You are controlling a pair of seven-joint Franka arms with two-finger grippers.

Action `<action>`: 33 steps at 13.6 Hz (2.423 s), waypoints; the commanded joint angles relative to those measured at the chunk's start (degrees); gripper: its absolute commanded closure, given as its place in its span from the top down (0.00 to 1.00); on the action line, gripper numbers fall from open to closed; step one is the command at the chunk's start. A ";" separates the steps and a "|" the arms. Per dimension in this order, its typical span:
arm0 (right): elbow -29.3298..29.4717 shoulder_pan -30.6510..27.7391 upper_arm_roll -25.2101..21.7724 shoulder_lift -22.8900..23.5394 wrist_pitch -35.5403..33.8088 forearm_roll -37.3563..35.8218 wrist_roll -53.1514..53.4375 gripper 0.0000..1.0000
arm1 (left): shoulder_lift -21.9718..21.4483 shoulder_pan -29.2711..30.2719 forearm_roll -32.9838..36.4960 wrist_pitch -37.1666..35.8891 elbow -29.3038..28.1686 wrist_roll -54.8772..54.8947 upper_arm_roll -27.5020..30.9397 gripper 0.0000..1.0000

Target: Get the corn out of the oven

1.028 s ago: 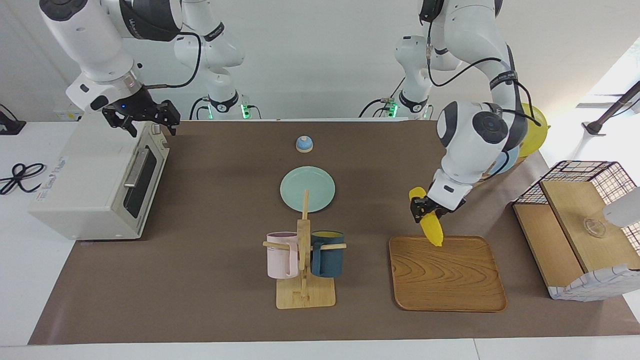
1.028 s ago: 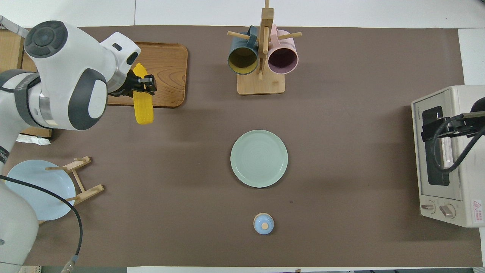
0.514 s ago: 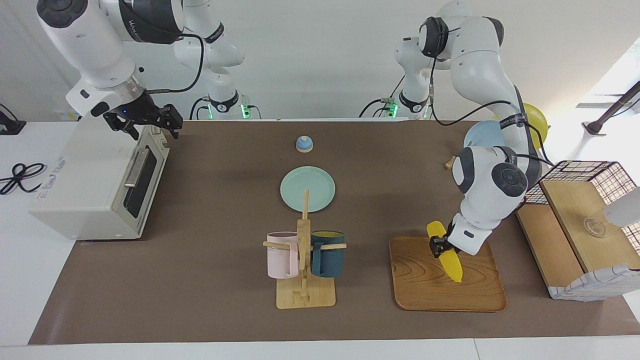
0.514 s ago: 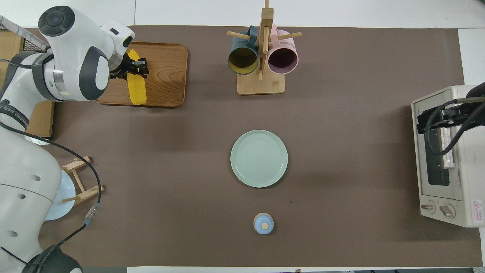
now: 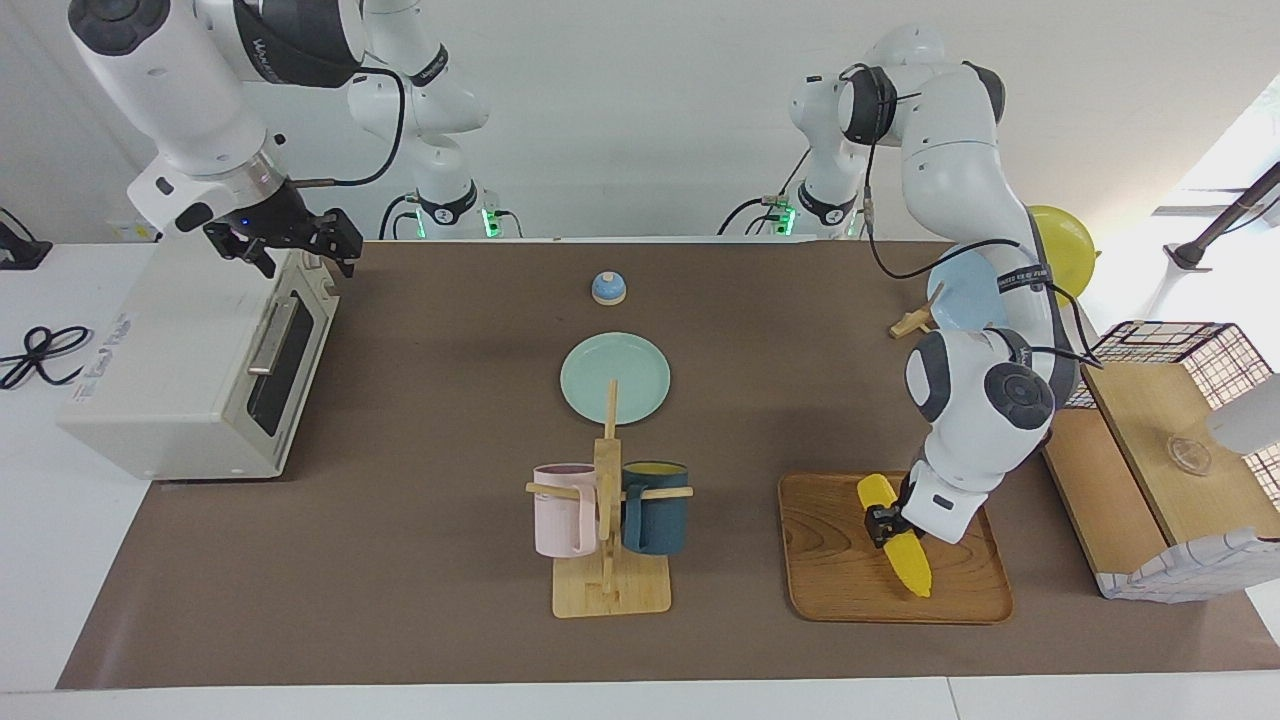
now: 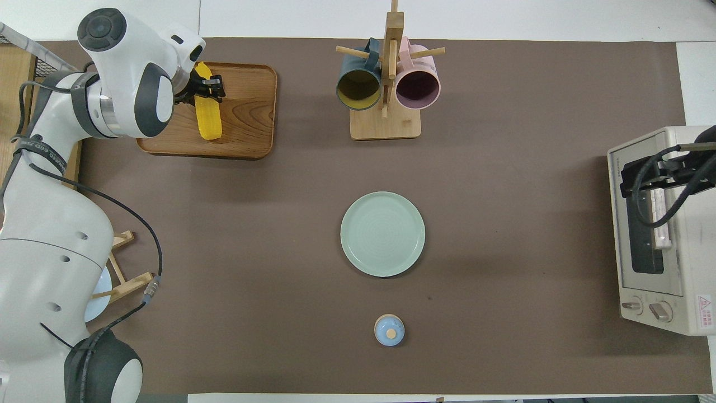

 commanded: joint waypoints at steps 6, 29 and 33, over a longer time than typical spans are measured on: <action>1.06 0.22 0.34 0.15 -0.08 1.82 -0.02 1.00 | 0.57 0.09 0.97 -0.90 1.79 2.71 -0.21 1.00; 0.97 -0.04 0.17 -0.11 2.30 3.41 0.16 1.00 | -51.80 3.87 3.52 -33.42 -30.97 3.24 0.58 1.00; 0.97 0.05 0.25 -0.11 2.21 2.44 0.07 1.00 | -52.43 3.87 3.52 -31.84 -32.22 3.24 0.49 1.00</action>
